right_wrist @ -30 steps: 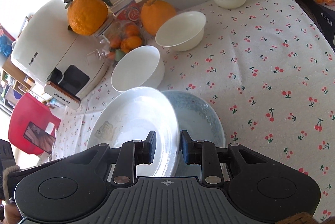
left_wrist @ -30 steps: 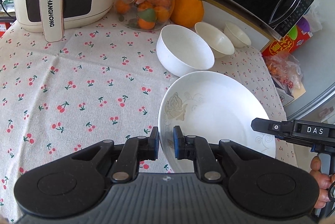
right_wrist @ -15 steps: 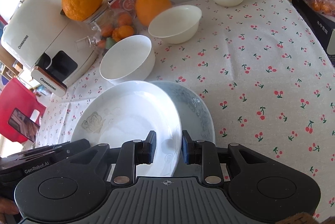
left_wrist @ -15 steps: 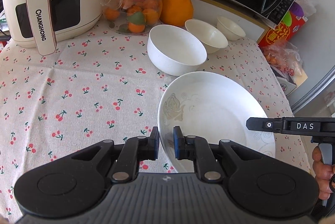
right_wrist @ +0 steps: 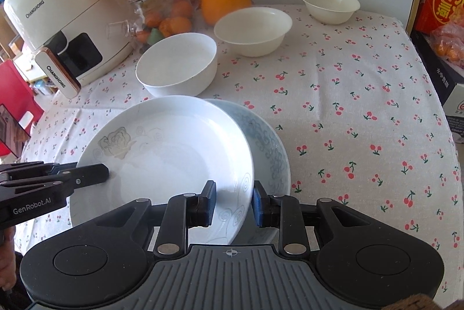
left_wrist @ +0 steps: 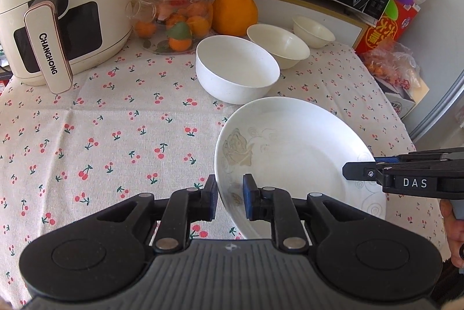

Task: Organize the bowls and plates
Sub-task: 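Lower the white plate onto the stack and open both grippers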

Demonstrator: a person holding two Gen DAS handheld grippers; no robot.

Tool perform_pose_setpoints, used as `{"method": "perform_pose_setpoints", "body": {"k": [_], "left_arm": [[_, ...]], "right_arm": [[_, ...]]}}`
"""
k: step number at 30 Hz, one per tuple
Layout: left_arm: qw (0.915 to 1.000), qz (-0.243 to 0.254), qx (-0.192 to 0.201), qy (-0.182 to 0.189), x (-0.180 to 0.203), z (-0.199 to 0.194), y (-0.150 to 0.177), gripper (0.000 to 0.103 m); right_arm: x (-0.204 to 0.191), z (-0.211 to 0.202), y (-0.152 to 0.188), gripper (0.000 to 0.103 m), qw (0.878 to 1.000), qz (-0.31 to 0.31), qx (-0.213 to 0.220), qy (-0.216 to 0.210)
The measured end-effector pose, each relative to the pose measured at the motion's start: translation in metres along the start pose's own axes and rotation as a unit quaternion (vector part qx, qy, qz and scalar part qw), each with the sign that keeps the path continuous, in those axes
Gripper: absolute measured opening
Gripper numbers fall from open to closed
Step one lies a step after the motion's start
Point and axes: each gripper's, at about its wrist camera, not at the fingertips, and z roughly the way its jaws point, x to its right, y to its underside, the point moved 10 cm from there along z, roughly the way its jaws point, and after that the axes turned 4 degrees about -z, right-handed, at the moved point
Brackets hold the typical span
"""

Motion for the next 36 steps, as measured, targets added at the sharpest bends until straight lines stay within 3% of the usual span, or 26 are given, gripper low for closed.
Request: {"method": "perform_pose_setpoints", "body": {"k": [7,20,26,33,36], "left_arm": [[1.0000,0.008,-0.004,0.003,0.002,0.001,0.001,0.017],[0.9996,0.004,-0.020,0.020,0.005,0.003,0.003,0.017],[0.9987,0.030,-0.030,0.029,0.017,0.008,0.008,0.023],[0.9979,0.053,-0.027,0.024,0.026,0.010,0.007,0.040],[0.9980,0.052,-0.027,0.024,0.028,0.011,0.005,0.048]], "right_arm": [[-0.004,0.001,0.000,0.027,0.998,-0.048,0.000,0.039],[0.000,0.000,-0.004,0.027,0.998,-0.050,-0.002,0.045],[0.004,-0.005,-0.007,0.036,0.999,-0.034,0.005,0.036],[0.006,-0.026,-0.022,0.061,0.998,-0.020,0.049,0.017],[0.009,-0.029,-0.027,0.068,0.998,-0.015,0.057,0.020]]}}
